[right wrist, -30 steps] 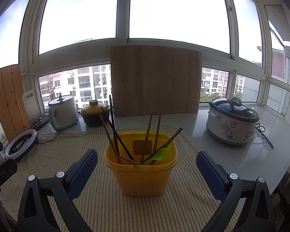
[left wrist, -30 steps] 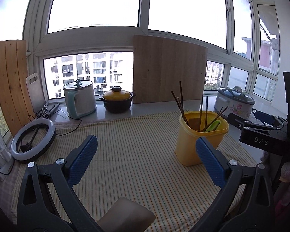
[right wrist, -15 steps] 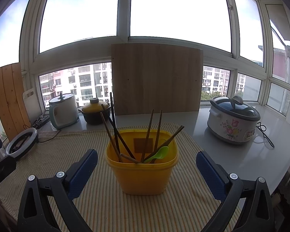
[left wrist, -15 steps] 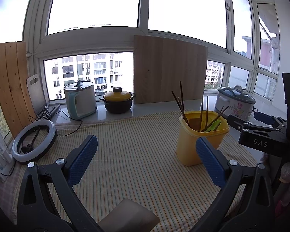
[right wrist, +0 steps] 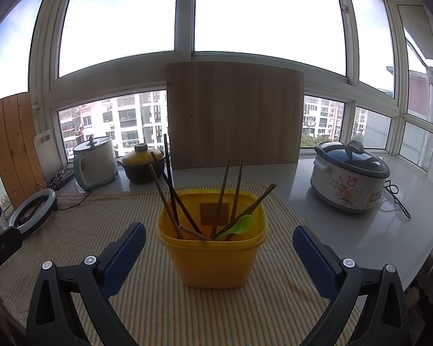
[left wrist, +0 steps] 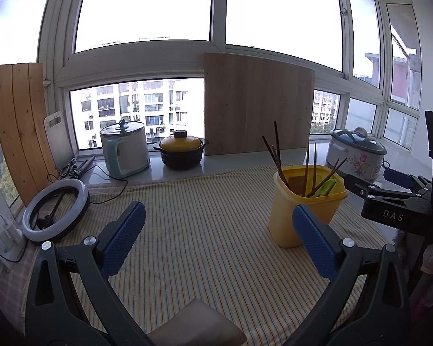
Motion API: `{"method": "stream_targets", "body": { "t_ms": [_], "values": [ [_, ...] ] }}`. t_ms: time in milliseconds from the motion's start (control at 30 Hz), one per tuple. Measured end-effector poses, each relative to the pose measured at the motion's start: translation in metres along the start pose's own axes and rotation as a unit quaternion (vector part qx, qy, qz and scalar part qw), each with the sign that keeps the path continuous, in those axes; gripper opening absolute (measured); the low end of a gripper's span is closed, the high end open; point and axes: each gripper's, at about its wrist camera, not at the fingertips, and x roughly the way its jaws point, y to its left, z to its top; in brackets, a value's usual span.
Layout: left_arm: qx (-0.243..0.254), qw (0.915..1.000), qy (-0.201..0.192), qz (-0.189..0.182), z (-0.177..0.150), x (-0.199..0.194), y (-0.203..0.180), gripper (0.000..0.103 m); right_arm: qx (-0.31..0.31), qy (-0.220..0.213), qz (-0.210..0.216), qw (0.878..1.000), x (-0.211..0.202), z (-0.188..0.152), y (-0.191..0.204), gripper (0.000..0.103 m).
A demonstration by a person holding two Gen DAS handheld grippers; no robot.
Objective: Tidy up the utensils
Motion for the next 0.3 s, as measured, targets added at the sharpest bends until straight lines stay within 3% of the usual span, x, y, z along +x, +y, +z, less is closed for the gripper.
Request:
{"method": "stream_targets", "body": {
  "t_ms": [300],
  "values": [
    [0.003, 1.0, 0.0, -0.003, -0.0017, 0.0012, 0.0001, 0.103, 0.0, 0.007, 0.005, 1.0, 0.0026, -0.0027, 0.001, 0.103]
  ]
}}
